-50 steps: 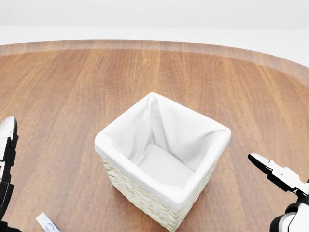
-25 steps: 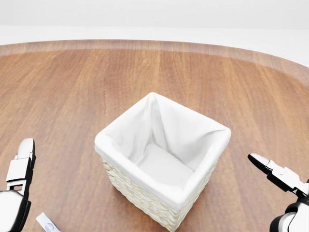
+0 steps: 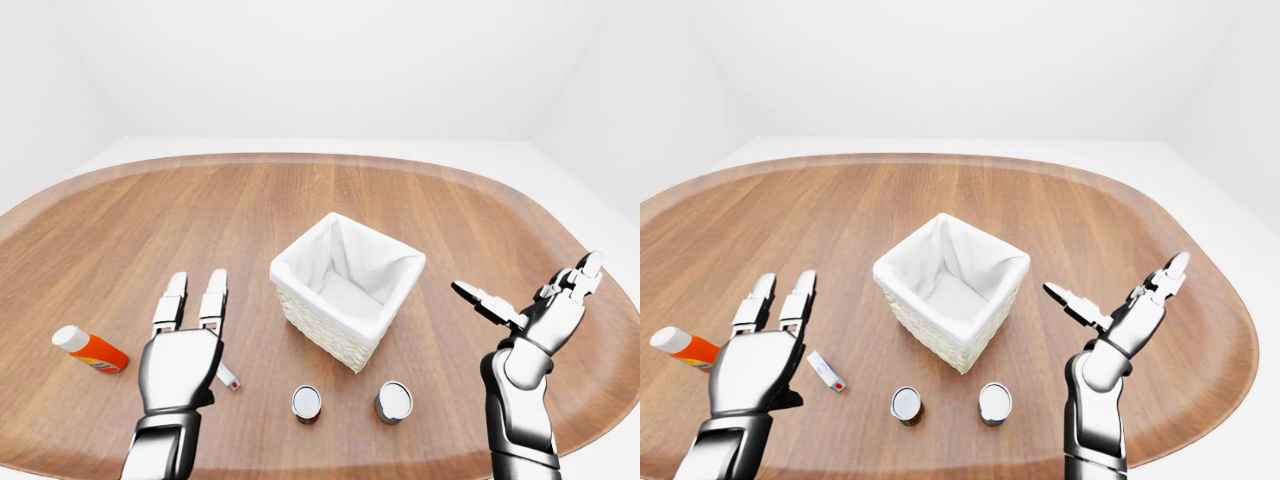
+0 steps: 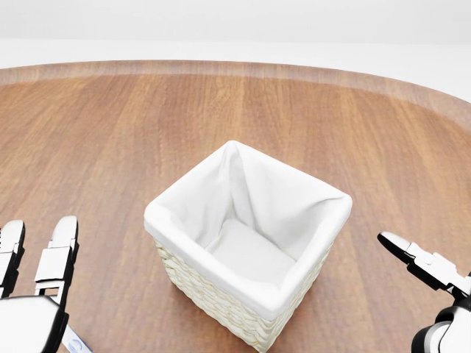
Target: Pick up the alphabet soup and the cream cheese box, and put them in the basket.
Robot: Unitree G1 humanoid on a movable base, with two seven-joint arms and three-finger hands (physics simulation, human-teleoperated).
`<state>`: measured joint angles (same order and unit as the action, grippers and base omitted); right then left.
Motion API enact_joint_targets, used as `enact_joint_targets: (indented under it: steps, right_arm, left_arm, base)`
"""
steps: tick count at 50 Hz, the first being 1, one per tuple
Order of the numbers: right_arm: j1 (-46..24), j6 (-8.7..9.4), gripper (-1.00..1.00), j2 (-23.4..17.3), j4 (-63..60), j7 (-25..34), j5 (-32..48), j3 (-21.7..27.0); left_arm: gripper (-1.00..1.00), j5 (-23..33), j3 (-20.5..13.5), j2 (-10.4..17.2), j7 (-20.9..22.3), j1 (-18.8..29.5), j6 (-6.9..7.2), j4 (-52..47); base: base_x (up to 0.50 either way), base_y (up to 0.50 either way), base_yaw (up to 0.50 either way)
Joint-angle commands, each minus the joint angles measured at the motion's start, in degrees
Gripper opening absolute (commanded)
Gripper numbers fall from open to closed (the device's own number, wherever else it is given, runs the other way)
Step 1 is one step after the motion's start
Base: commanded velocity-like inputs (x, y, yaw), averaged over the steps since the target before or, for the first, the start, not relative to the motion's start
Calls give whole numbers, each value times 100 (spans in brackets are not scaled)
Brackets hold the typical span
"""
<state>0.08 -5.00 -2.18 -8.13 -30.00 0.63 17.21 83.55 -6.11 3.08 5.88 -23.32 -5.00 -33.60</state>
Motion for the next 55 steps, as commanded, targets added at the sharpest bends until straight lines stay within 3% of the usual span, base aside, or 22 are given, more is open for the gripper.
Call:
enact_joint_targets:
  steps: [1,9,16,30,55]
  right_arm:
    - [-8,0,100,-4,-8,0,28,-1]
    - [-8,0,100,-4,-8,0,29,-1]
    - [28,0,100,6,9,0,122,-31]
    - [28,0,100,11,-5,0,100,-33]
    - [59,0,100,29,-91,0,108,-23]
  left_arm:
    - [100,24,58,22,-34,-23,0,14]
    - [100,23,62,26,-35,-23,0,14]
    - [100,438,371,163,-280,-81,0,377]
    - [100,678,656,392,-651,-134,0,718]
    - [100,1024,911,638,-1034,-12,0,1615]
  base:
    - [0,0,0]
    - [0,0,0]
    - [0,0,0]
    - [0,0,0]
    - [0,0,0]
